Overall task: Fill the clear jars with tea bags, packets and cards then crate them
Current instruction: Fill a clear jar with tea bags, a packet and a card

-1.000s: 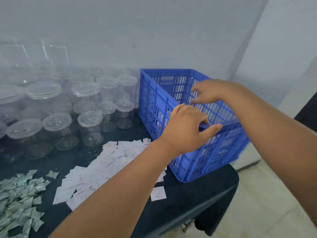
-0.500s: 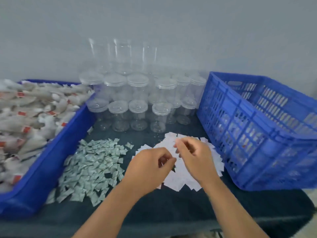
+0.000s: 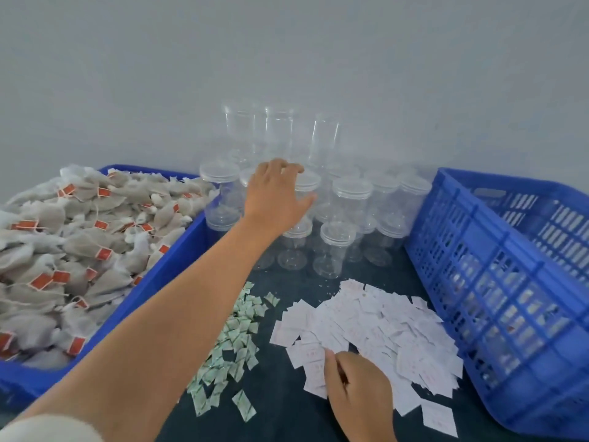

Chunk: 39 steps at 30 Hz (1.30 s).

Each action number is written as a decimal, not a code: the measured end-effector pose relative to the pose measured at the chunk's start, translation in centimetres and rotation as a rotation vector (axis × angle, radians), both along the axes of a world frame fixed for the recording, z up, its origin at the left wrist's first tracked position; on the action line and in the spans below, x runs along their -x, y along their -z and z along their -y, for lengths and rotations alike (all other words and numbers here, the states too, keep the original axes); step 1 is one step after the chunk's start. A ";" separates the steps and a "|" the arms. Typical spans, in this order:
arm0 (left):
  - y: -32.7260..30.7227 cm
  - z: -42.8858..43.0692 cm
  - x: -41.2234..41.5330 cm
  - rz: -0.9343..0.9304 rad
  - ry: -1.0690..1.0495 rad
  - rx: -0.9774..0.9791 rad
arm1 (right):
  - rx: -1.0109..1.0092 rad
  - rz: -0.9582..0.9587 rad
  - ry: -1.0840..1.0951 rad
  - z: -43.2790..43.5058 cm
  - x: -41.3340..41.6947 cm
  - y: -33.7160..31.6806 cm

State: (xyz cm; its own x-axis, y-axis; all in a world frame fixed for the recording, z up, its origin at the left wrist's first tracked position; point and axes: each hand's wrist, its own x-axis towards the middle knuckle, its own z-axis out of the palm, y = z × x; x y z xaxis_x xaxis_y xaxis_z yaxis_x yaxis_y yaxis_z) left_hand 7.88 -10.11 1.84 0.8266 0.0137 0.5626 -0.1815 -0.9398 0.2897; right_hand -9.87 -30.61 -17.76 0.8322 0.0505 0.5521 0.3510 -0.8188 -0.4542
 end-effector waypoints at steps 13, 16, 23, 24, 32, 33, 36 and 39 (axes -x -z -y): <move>1.2 1.1 -4.4 -0.100 0.020 -0.284 | -0.080 0.034 -0.022 0.7 -0.6 0.2; -0.2 1.1 -2.2 0.013 0.107 -0.177 | -0.074 0.035 -0.028 0.7 -0.7 0.6; -4.7 -1.2 7.8 0.062 0.204 -0.007 | -0.173 0.064 -0.059 0.6 0.6 -0.9; -4.2 -1.4 9.8 -0.005 0.220 -0.024 | -0.224 0.051 -0.081 0.3 1.1 -1.8; 8.5 -1.1 22.6 -0.384 0.213 0.039 | -0.364 -0.375 -0.401 -4.7 4.4 -4.2; 9.3 -1.6 23.1 -0.403 0.189 0.062 | -0.350 -0.389 -0.432 -4.9 4.3 -4.1; 9.6 -3.8 23.9 -0.486 0.298 0.009 | -0.416 -0.492 -0.606 -4.9 4.5 -4.0; 8.3 -5.2 24.2 -0.422 0.503 -0.127 | -0.568 -0.614 -0.811 -4.4 4.7 -4.2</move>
